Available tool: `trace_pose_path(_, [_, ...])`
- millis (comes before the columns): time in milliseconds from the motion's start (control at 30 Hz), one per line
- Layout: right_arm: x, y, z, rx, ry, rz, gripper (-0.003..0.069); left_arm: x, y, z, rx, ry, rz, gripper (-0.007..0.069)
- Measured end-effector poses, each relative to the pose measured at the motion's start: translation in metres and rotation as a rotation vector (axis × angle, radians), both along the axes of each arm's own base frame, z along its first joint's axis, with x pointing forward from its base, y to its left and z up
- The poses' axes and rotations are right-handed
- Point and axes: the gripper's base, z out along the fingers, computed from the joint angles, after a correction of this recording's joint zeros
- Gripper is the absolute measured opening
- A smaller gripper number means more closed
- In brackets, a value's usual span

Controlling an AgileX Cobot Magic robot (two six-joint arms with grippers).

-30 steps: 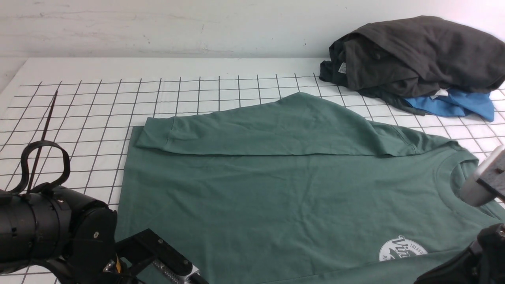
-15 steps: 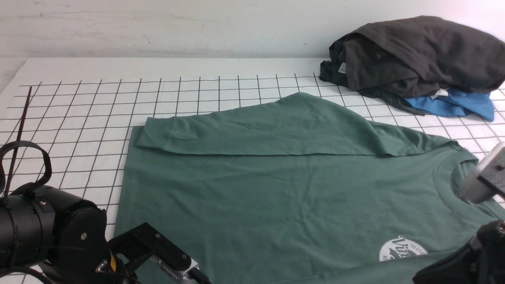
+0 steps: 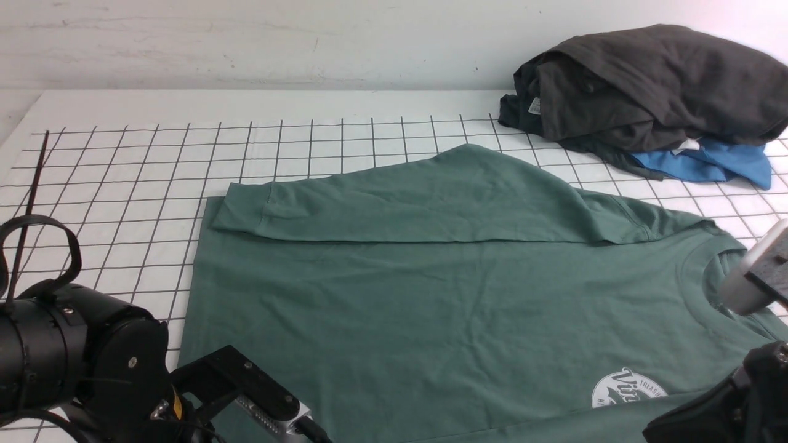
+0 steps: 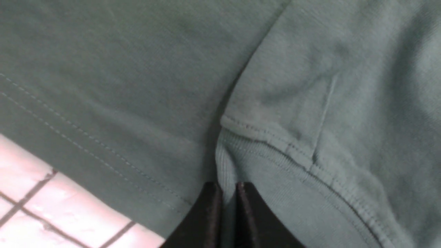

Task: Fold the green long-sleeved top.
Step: Use the left arm to clamp the cuff closest to it, then use the left arm to drag and place the cuff at the centered position on the left edge of the fabric

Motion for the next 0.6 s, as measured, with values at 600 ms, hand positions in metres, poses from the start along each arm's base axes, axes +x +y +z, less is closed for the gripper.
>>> trace_pose_path(600, [0.004,-0.002,0.0,-0.028,-0.046,-0.011,-0.0014,0.122,0.015,0.107,0.035,-0.28,0.071,0.0023])
